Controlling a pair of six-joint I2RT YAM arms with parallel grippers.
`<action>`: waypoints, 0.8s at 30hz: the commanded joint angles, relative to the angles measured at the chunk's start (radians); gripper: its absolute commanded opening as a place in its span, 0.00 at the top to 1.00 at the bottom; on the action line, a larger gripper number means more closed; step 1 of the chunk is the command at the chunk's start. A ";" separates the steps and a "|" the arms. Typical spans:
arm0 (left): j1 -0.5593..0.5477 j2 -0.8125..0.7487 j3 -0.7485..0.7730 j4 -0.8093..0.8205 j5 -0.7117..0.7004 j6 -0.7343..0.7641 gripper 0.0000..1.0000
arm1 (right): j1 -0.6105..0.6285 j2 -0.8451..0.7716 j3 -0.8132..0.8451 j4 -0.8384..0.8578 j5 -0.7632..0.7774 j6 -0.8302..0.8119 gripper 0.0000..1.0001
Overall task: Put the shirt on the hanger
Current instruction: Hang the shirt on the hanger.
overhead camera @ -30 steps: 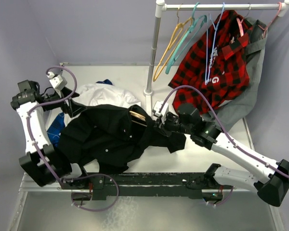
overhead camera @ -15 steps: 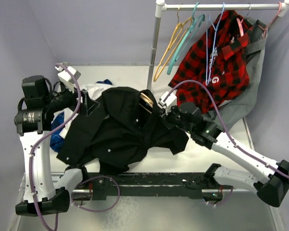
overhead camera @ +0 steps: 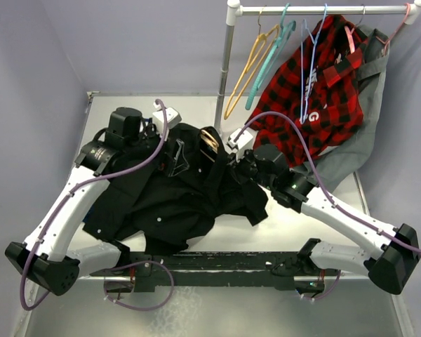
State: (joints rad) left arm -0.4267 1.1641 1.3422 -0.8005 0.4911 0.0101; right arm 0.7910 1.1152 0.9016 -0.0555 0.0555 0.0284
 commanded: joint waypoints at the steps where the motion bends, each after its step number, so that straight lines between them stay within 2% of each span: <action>1: -0.036 -0.023 -0.034 0.150 -0.157 0.000 0.00 | -0.005 -0.040 0.054 0.104 -0.023 0.022 1.00; 5: -0.085 0.001 -0.058 0.209 -0.223 0.003 0.04 | -0.005 -0.035 0.052 0.101 -0.026 0.024 1.00; 12: -0.150 0.070 -0.044 0.253 -0.231 0.000 0.06 | -0.006 -0.041 0.039 0.111 -0.052 0.033 1.00; 14: -0.162 0.086 -0.043 0.272 -0.249 0.014 0.11 | -0.006 -0.044 0.038 0.111 -0.068 0.034 1.00; 20: -0.163 0.116 -0.048 0.329 -0.278 0.055 0.45 | -0.006 -0.073 0.001 0.141 -0.120 0.045 1.00; 24: -0.159 0.104 -0.035 0.345 -0.280 0.094 0.89 | -0.004 -0.089 -0.026 0.149 -0.143 0.045 1.00</action>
State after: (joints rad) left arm -0.5896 1.2892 1.2831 -0.5327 0.2291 0.0513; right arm 0.7906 1.0702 0.8837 -0.0093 -0.0418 0.0616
